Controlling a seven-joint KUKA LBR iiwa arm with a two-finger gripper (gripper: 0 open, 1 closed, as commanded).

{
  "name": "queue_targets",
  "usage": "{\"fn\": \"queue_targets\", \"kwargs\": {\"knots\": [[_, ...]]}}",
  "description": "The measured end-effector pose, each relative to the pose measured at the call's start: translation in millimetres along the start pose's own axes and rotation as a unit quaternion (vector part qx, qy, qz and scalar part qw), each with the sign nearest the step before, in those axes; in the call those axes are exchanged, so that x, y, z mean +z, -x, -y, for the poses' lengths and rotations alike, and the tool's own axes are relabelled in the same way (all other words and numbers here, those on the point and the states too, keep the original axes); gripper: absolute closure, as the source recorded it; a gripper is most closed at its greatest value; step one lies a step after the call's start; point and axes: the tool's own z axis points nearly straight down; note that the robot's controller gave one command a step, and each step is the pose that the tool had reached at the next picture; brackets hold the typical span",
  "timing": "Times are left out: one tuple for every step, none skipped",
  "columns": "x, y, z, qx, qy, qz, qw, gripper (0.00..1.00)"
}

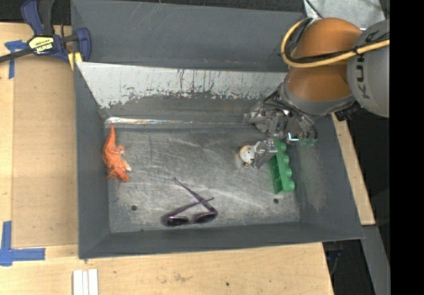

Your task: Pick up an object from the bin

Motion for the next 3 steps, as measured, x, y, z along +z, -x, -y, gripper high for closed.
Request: {"fn": "queue_targets", "kwargs": {"knots": [[-4, 1.9, 0, 0.0, 0.0, 0.004, 1.0, 0.0], [29, 21.6, 31, -0.039, -0.001, 0.0091, 0.9992, 0.0], [53, 18.3, 83, -0.073, 0.005, 0.0029, 0.9973, 0.0]]}}
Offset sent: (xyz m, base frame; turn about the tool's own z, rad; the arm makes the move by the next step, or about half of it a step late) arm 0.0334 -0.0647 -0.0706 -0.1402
